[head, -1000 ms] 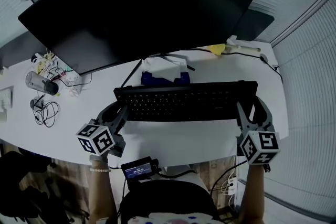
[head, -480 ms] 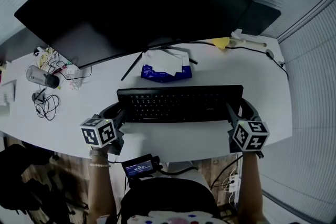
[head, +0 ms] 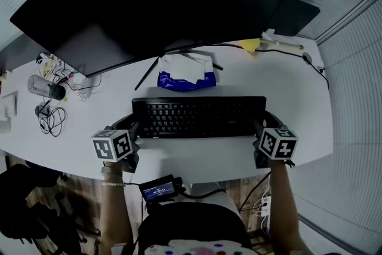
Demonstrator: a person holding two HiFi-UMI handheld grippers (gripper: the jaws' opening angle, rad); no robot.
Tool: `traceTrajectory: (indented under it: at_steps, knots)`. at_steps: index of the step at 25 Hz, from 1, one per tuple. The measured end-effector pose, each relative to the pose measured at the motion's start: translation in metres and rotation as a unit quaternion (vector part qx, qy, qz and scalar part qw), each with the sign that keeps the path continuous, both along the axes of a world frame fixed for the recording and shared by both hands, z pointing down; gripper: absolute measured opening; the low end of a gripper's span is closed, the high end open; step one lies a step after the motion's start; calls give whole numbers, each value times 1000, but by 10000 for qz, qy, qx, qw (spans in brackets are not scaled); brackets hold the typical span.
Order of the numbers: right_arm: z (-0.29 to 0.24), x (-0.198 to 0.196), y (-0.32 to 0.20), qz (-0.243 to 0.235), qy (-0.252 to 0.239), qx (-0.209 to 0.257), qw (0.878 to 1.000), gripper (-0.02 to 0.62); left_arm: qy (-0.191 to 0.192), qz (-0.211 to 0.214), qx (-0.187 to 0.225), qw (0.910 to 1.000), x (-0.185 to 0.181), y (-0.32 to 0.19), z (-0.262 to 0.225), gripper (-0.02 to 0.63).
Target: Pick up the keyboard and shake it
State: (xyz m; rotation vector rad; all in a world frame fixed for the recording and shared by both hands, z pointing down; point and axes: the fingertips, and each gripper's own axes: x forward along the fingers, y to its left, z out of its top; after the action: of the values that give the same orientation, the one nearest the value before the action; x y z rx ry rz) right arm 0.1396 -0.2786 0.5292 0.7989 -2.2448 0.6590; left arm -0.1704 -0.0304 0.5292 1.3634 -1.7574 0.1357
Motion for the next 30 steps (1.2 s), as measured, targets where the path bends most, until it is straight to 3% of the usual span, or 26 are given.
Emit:
traceTrajectory:
  at_steps: [17,21,26,27,30]
  knots:
    - [20,-6,-4,80,156,-149,9997,278,136,-209,-182,9995,-5,-2,18,155]
    - [19,-6,-4,113,219,1,9997,278,-52,-140,-219,9997,-5,-1,17,160]
    - [10,-6,-3,90,588,549,9967,273,-457,-115,-245,9986,-7,0,10,160]
    - [6,-6,-3,110,651,693,9954,264,-558,-157,-225,9981,-9,1,7,159]
    - [-11,-3,-2,218,700,1126,9909,141,-873,-217,-53,9959,-11,2,-8,106]
